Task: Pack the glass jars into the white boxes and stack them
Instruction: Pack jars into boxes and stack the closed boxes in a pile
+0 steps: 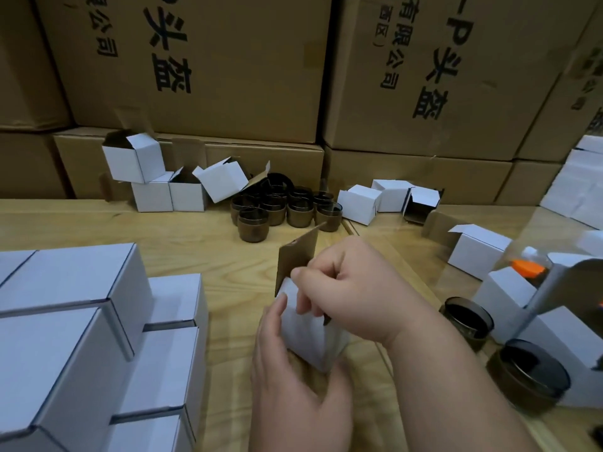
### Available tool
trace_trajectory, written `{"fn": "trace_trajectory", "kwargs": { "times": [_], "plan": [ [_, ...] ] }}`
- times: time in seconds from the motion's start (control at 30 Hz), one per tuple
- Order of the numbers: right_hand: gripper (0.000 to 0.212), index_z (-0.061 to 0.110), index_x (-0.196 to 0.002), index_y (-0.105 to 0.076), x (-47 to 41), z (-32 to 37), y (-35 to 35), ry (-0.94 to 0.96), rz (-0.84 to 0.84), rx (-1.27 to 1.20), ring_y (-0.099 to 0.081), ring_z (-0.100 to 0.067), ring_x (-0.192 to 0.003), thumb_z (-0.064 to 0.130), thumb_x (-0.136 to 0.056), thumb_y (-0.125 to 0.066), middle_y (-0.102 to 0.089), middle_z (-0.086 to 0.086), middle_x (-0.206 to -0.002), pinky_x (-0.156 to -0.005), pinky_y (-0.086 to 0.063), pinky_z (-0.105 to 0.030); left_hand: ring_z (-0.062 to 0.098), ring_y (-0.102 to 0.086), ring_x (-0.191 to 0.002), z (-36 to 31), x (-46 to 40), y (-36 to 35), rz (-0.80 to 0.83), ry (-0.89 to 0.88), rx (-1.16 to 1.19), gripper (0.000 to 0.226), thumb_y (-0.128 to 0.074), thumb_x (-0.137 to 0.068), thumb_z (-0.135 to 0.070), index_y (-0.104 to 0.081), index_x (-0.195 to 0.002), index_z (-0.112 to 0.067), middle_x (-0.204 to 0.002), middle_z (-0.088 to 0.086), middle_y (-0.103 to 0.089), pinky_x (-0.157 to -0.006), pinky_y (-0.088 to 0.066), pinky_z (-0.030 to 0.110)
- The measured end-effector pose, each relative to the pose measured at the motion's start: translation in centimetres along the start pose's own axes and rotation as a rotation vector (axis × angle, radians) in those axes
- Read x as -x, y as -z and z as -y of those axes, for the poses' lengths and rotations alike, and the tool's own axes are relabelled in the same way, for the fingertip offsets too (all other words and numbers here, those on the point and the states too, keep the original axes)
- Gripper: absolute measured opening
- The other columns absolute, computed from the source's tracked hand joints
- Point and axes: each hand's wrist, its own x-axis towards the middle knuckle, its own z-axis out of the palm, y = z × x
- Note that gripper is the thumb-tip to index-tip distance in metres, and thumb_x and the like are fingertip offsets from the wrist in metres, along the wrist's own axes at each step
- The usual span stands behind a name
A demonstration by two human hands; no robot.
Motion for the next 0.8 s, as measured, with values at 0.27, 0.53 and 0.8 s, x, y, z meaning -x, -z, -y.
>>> {"fn": "trace_trajectory", "kwargs": {
  "times": [0.27,0.53,0.8],
  "plan": [
    [0.039,0.02,-0.056,-0.069,0.7,2.2,0.6,-0.055,0.161,-0.065,-0.063,-0.008,-0.068,0.024,-0.092,-0.056,-0.073,0.006,-0.068,-0.076,-0.058,-0.044,0.012,-0.05,-0.137,0.7,0.0,0.4,-0.001,-0.053,0.112,0.103,-0.085,-0.073,-0.02,-0.022,-0.123,-0.084,-0.148,-0.022,-0.047,-0.106,-0.05,0.046],
    [0.032,0.009,-0.054,-0.055,0.9,2.7,0.4,-0.068,0.17,-0.03,-0.048,-0.01,-0.052,0.031,-0.076,-0.051,-0.053,0.002,-0.05,-0.058,-0.045,-0.034,-0.023,-0.03,-0.124,0.8,-0.3,0.3,0.011,-0.143,0.049,0.098,-0.086,-0.074,-0.028,-0.021,-0.115,-0.089,-0.12,-0.062,-0.02,-0.097,-0.039,0.025],
    [0.028,0.024,-0.054,-0.063,0.3,1.7,0.9,-0.139,0.104,-0.011,-0.067,-0.013,-0.057,0.037,-0.074,-0.048,-0.067,0.0,-0.054,-0.062,-0.055,-0.036,0.001,-0.035,-0.124,1.4,-0.2,0.5,0.078,-0.21,-0.027,0.1,-0.084,-0.076,-0.04,-0.013,-0.13,-0.087,-0.122,-0.05,-0.017,-0.095,-0.03,0.017]
  ]
}}
